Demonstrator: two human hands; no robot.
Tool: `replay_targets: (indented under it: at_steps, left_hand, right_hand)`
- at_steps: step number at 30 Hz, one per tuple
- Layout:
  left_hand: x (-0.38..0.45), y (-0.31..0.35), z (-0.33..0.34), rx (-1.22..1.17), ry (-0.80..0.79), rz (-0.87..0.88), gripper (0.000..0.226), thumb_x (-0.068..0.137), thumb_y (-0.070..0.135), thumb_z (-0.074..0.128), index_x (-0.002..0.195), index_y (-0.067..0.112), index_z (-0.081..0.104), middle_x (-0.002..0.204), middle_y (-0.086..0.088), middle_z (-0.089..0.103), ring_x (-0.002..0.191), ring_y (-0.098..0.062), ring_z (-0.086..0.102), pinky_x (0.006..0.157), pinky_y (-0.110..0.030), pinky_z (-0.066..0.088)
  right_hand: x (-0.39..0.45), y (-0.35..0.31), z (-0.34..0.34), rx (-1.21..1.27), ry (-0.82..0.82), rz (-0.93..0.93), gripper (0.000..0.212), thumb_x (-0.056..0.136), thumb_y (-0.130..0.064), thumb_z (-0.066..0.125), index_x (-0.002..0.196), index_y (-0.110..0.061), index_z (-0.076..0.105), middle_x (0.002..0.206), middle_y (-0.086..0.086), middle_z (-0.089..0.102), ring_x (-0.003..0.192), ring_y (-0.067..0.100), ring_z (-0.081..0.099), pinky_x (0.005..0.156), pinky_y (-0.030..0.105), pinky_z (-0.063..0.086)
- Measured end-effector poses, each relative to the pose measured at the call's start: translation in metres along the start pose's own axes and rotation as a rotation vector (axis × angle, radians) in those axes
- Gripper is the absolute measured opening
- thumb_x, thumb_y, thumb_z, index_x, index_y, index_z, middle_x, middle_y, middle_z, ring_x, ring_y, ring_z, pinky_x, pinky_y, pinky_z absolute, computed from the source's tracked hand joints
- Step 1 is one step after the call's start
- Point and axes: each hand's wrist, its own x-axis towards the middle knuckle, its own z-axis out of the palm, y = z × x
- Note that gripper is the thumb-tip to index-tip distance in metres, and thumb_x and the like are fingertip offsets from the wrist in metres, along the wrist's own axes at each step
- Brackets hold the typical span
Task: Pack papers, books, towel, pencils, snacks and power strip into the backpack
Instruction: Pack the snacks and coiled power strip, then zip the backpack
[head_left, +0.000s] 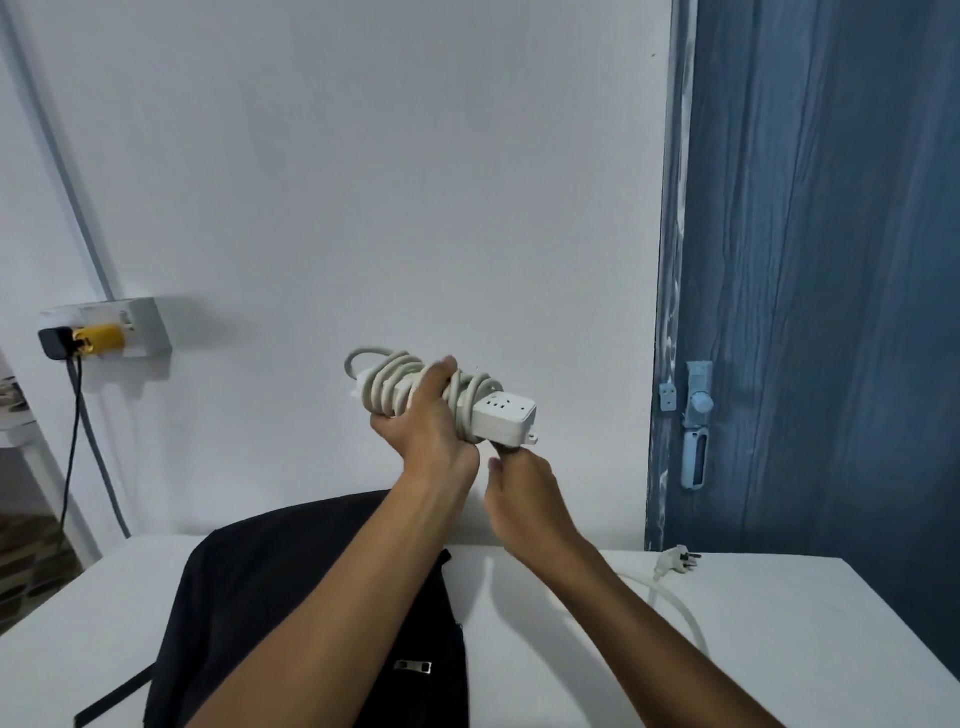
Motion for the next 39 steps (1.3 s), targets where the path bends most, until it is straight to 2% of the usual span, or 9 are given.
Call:
replay_targets:
  at_steps: [5,10,13,16,22,30,33,35,39]
  left_hand:
    - [-0.002,-0.014,-0.005,0.260,-0.096,0.289,0.066,0.071,-0.007,0.073,0.120,0.018,0.038,0.108,-0.015,0.062,0.075,-0.024,0.065,0.061,-0.036,0.057]
    - [0.023,-0.006,-0.021,0.764,-0.350,0.542,0.074,0.068,0.009,0.080,0.122,0.024,0.032,0.101,-0.002,0.061,0.081,-0.021,0.068,0.071,-0.039,0.058]
    - [0.031,0.006,-0.028,0.928,-0.489,0.506,0.071,0.072,0.009,0.080,0.123,0.016,0.032,0.100,0.000,0.060,0.078,-0.011,0.067,0.070,-0.033,0.058]
    - [0.036,0.017,-0.039,1.055,-0.589,0.399,0.066,0.073,0.005,0.079,0.124,0.011,0.037,0.100,-0.007,0.062,0.075,-0.010,0.066,0.066,-0.028,0.056]
    - [0.024,0.028,-0.037,0.915,-0.756,0.055,0.039,0.074,-0.002,0.070,0.109,-0.008,0.053,0.089,-0.025,0.058,0.076,-0.031,0.059,0.068,-0.039,0.053]
    - [-0.004,0.028,-0.030,0.395,-0.667,-0.582,0.026,0.086,0.026,0.061,0.101,0.005,0.057,0.072,-0.010,0.061,0.057,-0.020,0.061,0.056,-0.030,0.052]
    - [-0.013,0.028,-0.023,0.248,-0.693,-0.618,0.016,0.088,0.026,0.056,0.092,0.011,0.054,0.065,-0.003,0.056,0.052,-0.017,0.059,0.055,-0.029,0.051]
    - [-0.017,0.029,-0.017,0.237,-0.667,-0.550,0.021,0.084,0.025,0.064,0.096,0.012,0.054,0.069,-0.004,0.055,0.057,-0.019,0.059,0.060,-0.032,0.051]
    - [-0.025,0.031,-0.004,0.111,-0.575,-0.450,0.012,0.082,0.024,0.064,0.079,0.017,0.055,0.062,0.003,0.052,0.052,-0.013,0.054,0.059,-0.028,0.050]
  right_hand:
    - [-0.019,-0.014,0.004,0.368,-0.161,0.108,0.028,0.085,-0.002,0.038,0.107,-0.011,0.053,0.074,0.009,0.064,0.058,0.021,0.061,0.048,0.026,0.048]
    - [-0.039,-0.018,-0.003,0.483,-0.415,0.143,0.020,0.086,0.004,0.041,0.075,-0.012,0.047,0.063,0.005,0.054,0.042,0.010,0.051,0.046,0.023,0.044]
    - [-0.033,-0.013,-0.016,0.297,-0.314,-0.017,0.020,0.084,-0.008,0.058,0.065,-0.004,0.051,0.059,0.002,0.049,0.047,0.008,0.043,0.051,0.024,0.035]
    - [-0.019,-0.008,-0.037,0.197,-0.193,-0.168,0.005,0.078,-0.015,0.069,0.080,-0.013,0.073,0.073,-0.006,0.069,0.068,0.008,0.061,0.067,0.024,0.047]
    - [0.010,0.005,-0.068,0.392,-0.126,-0.295,0.006,0.074,-0.012,0.079,0.080,-0.012,0.075,0.075,0.003,0.072,0.070,0.012,0.063,0.070,0.029,0.050]
    - [0.018,0.029,-0.051,0.519,0.026,-0.388,0.018,0.088,-0.016,0.065,0.104,-0.015,0.073,0.072,0.001,0.067,0.064,0.005,0.057,0.067,0.020,0.045]
    - [0.011,0.031,-0.041,0.457,0.185,-0.487,0.024,0.093,-0.024,0.055,0.114,-0.022,0.067,0.079,0.011,0.069,0.068,0.014,0.061,0.066,0.029,0.049]
    - [0.006,0.029,-0.037,0.437,0.247,-0.517,0.030,0.095,-0.026,0.048,0.123,-0.023,0.060,0.096,0.002,0.073,0.082,0.016,0.066,0.074,0.035,0.053]
    - [-0.003,0.026,-0.027,0.377,0.284,-0.517,0.047,0.091,-0.016,0.038,0.137,-0.016,0.043,0.121,-0.020,0.056,0.104,-0.011,0.057,0.088,0.016,0.048]
